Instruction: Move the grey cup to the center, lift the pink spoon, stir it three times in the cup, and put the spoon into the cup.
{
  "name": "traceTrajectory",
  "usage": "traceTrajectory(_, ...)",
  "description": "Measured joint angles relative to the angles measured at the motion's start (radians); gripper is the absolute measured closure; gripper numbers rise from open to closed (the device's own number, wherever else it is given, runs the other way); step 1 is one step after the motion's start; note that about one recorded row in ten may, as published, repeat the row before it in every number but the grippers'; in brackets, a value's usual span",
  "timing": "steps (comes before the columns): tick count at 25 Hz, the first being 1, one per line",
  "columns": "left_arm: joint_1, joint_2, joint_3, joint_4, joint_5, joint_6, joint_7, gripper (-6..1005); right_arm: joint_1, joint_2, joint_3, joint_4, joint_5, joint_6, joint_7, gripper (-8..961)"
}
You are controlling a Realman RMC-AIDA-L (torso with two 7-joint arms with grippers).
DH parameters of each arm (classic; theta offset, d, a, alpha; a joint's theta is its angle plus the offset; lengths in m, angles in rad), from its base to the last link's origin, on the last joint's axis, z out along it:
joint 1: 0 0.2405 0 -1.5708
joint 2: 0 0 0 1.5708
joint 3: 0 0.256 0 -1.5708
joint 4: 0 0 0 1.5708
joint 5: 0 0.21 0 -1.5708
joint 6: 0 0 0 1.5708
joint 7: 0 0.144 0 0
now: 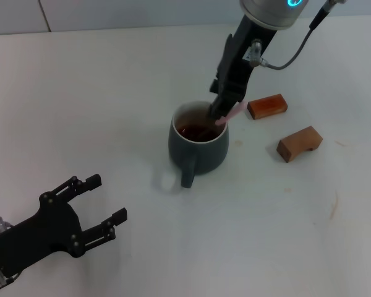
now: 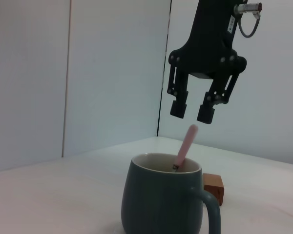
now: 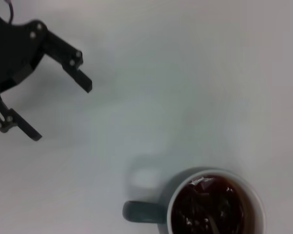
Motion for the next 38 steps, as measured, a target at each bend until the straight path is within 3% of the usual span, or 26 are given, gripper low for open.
traceTrajectory(3, -0.001, -0.001, 0.000, 0.002, -0.001, 0.000, 0.000, 178, -0.104, 0.000, -0.033, -0.148, 0.086, 0.023, -0.013, 536)
traceTrajectory(7, -0.003, -0.001, 0.000, 0.002, -0.002, 0.000, 0.000, 178, -0.306, -0.002, -0.035, -0.381, 0.245, 0.109, -0.055, 439)
traceTrajectory(8, -0.003, -0.001, 0.000, 0.002, -0.002, 0.000, 0.000, 178, -0.365, -0.002, -0.026, -0.427, 0.307, 0.143, -0.082, 438)
traceTrajectory(9, -0.003, 0.000, 0.000, 0.002, -0.002, 0.001, 0.000, 178, -0.490, -0.003, -0.003, -0.487, 0.456, 0.200, -0.164, 438)
traceTrajectory(10, -0.003, 0.000, 0.000, 0.002, -0.002, 0.001, 0.000, 178, -0.490, -0.003, -0.003, -0.487, 0.456, 0.200, -0.164, 437)
traceTrajectory(11, -0.003, 0.000, 0.000, 0.003, -0.002, 0.000, -0.001, 178, -0.534, -0.004, 0.008, -0.497, 0.526, 0.216, -0.208, 436)
traceTrajectory(13, -0.003, -0.001, 0.000, 0.003, -0.002, -0.002, -0.005, 178, -0.650, -0.004, 0.057, -0.481, 0.744, 0.245, -0.368, 428)
traceTrajectory(14, -0.004, -0.002, 0.000, 0.004, -0.002, -0.004, -0.008, 178, -0.737, -0.003, 0.101, -0.415, 0.948, 0.250, -0.524, 424)
traceTrajectory(15, -0.004, -0.002, 0.000, 0.004, -0.002, -0.005, -0.010, 178, -0.737, -0.003, 0.101, -0.415, 0.948, 0.250, -0.524, 420)
traceTrajectory(18, -0.007, -0.002, 0.000, 0.003, -0.002, -0.003, -0.012, 178, -0.829, -0.005, 0.156, -0.259, 1.204, 0.232, -0.744, 407)
traceTrajectory(19, -0.007, -0.001, 0.000, 0.004, -0.001, -0.002, -0.012, 178, -0.864, -0.006, 0.197, -0.131, 1.322, 0.197, -0.878, 403)
traceTrajectory(20, -0.007, -0.001, 0.000, 0.004, -0.001, -0.002, -0.012, 178, -0.864, -0.006, 0.197, -0.131, 1.322, 0.197, -0.878, 399)
traceTrajectory(21, -0.007, 0.000, 0.000, 0.004, -0.001, -0.001, -0.012, 178, -0.878, -0.007, 0.263, 0.036, 1.400, 0.138, -0.999, 395)
traceTrajectory(22, -0.007, 0.000, 0.000, 0.004, -0.001, -0.001, -0.012, 178, -0.878, -0.007, 0.263, 0.036, 1.400, 0.138, -0.999, 391)
traceTrajectory(23, -0.007, 0.000, 0.000, 0.004, -0.001, 0.000, -0.012, 178, -0.876, -0.009, 0.304, 0.130, 1.418, 0.107, -1.048, 387)
traceTrajectory(24, -0.007, 0.001, 0.001, 0.004, -0.001, 0.000, -0.012, 178, -0.865, -0.024, 0.375, 0.300, 1.422, 0.058, -1.125, 382)
traceTrajectory(25, -0.007, 0.001, 0.001, 0.004, -0.001, 0.001, -0.012, 178, -0.865, -0.024, 0.375, 0.300, 1.422, 0.058, -1.125, 378)
traceTrajectory(29, -0.007, -0.001, 0.001, 0.004, -0.001, 0.002, -0.004, 178, -0.853, -0.083, 0.405, 0.608, 1.322, 0.047, -1.304, 362)
traceTrajectory(33, -0.005, -0.003, -0.001, 0.004, -0.003, -0.003, -0.002, 178, -0.879, -0.085, 0.410, 0.650, 1.247, 0.097, -1.337, 345)
traceTrajectory(36, -0.005, -0.004, -0.005, 0.003, -0.005, -0.006, -0.001, 178, -0.915, -0.070, 0.405, 0.655, 1.221, 0.143, -1.375, 333)
traceTrajectory(38, -0.003, -0.005, -0.008, -0.002, -0.005, -0.010, 0.000, 178, -0.927, -0.063, 0.401, 0.656, 1.219, 0.166, -1.389, 270)
